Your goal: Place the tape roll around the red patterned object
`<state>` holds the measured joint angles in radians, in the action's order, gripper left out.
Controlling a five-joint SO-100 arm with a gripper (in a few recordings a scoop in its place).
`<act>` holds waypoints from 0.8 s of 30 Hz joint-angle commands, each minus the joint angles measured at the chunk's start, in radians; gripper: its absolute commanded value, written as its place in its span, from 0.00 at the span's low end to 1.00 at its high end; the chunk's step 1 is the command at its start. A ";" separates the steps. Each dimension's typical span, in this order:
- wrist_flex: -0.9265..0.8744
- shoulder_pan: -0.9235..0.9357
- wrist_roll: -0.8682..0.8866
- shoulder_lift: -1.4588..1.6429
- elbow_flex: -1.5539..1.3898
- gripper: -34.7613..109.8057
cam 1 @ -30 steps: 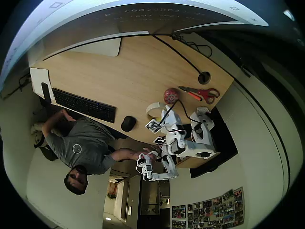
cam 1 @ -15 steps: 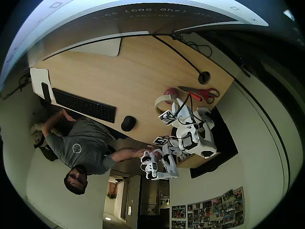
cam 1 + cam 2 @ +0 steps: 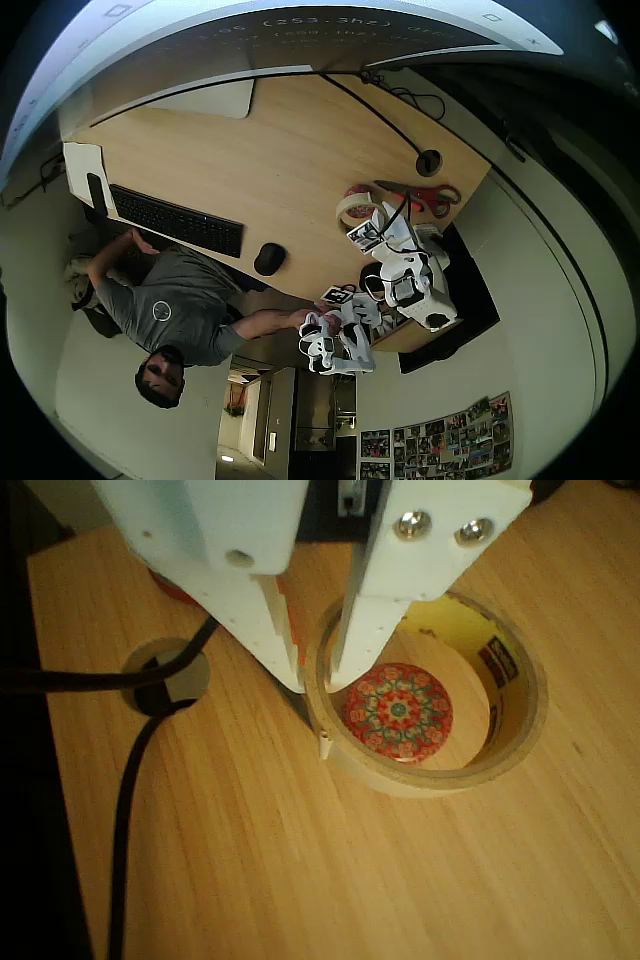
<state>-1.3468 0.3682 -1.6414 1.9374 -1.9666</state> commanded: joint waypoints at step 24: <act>0.129 -0.043 0.018 0.015 -0.146 0.24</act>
<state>-1.2210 0.3175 -1.6091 1.9343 -2.1092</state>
